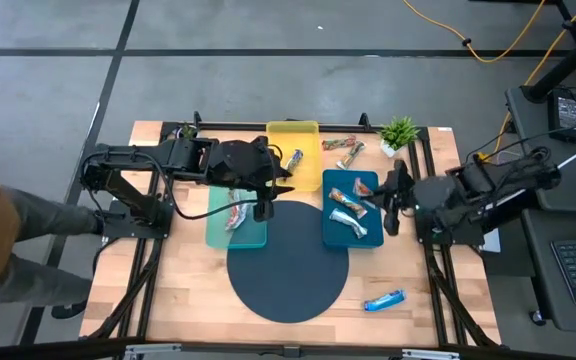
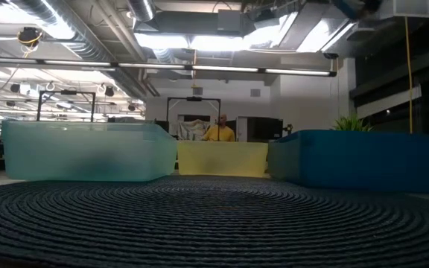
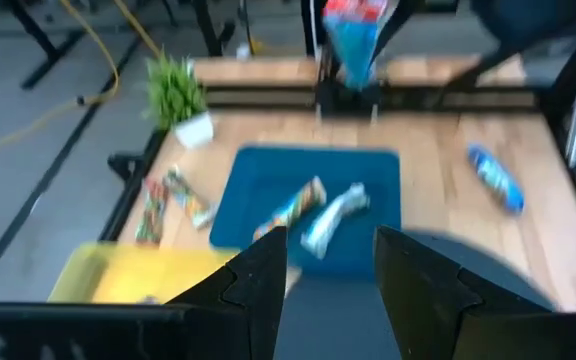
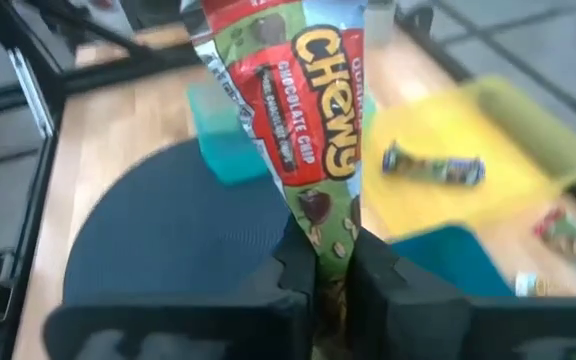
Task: Pick and place Granola Bars by type
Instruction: Put the red granola bar into the light blue bin
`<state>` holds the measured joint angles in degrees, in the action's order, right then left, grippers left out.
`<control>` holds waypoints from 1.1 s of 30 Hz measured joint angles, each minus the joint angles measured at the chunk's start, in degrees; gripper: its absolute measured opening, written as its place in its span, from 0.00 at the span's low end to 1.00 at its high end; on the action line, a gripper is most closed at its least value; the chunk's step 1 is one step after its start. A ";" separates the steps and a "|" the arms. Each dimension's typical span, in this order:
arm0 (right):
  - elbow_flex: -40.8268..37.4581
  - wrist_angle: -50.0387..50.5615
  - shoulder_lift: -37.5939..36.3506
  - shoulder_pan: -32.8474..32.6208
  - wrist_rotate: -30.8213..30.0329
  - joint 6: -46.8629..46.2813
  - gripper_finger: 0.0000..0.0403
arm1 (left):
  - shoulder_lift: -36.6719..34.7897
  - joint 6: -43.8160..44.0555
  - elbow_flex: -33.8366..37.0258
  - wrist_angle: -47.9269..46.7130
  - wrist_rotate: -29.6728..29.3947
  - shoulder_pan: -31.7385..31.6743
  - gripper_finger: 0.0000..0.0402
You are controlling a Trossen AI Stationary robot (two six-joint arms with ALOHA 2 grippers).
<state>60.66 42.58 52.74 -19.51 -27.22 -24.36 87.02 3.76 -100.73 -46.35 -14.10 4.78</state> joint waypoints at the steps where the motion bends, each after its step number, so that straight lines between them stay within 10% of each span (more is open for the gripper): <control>1: 0.00 -1.12 -0.08 1.60 1.53 2.21 0.09 | 0.00 -0.06 0.00 1.70 0.01 0.00 0.36; 15: 0.02 -18.38 1.85 19.37 18.58 20.11 0.09 | 1.16 -5.82 -0.02 23.08 4.76 -1.46 0.39; 33: 0.02 -44.43 11.99 26.87 35.00 23.28 0.06 | 2.27 -3.50 0.00 30.55 7.86 -4.86 0.75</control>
<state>60.69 -1.84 64.73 7.36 7.78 -1.08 89.30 0.26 -100.73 -15.80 -6.25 -0.09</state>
